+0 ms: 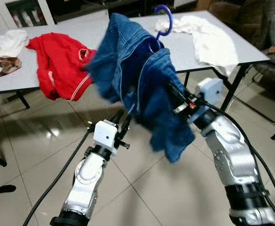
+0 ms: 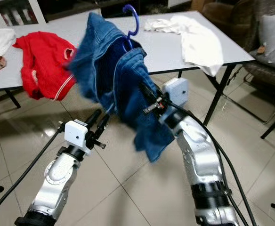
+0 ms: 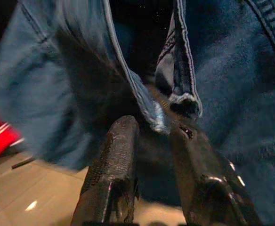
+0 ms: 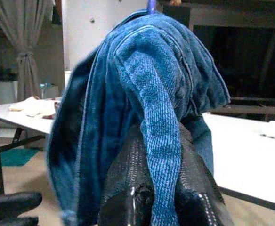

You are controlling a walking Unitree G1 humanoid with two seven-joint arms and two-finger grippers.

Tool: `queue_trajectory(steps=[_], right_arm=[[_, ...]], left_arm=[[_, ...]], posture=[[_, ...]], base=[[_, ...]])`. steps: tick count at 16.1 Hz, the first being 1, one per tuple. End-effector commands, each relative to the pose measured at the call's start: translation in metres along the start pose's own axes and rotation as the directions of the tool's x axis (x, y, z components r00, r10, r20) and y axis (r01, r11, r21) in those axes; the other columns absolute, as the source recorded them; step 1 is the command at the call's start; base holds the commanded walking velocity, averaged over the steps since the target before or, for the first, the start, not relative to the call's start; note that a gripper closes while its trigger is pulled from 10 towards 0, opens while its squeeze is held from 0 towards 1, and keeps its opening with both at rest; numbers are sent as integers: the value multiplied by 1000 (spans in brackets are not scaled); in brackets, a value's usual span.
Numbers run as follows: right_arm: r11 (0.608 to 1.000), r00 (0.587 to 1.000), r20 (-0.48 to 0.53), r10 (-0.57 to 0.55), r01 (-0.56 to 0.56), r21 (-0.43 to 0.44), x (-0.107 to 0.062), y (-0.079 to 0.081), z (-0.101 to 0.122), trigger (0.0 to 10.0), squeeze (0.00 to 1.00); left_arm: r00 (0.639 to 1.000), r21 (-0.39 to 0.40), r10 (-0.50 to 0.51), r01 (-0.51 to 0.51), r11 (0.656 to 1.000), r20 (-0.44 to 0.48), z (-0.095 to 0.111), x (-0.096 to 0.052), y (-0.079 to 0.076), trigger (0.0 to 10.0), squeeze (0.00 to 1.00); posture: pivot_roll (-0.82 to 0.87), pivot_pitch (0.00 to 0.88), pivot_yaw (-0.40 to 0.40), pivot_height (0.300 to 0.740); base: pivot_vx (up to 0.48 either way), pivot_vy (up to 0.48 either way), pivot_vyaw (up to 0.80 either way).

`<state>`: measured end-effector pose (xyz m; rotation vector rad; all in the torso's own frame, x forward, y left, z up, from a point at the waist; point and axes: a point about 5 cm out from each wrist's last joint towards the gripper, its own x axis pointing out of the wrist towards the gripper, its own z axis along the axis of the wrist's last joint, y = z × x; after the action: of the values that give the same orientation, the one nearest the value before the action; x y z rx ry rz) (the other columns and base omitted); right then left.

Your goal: Hang hanger

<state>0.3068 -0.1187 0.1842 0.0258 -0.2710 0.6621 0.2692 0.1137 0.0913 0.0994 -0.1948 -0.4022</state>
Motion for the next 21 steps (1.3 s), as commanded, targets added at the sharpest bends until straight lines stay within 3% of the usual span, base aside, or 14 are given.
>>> queue_trajectory(steps=[1,21], right_arm=[[999,998,56,-1,3,-35,2,-3,12,10000,0],[999,998,67,20,-18,-43,8,-2,11,10000,0]], left_arm=[[1000,3,-5,5,1000,-11,-1,1,-1,10000,0],[1000,0,-5,5,1000,-20,-3,-2,-5,10000,0]], posture=[[-59,0,71,736],[-55,0,64,736]], base=[[480,0,0],[436,0,0]])
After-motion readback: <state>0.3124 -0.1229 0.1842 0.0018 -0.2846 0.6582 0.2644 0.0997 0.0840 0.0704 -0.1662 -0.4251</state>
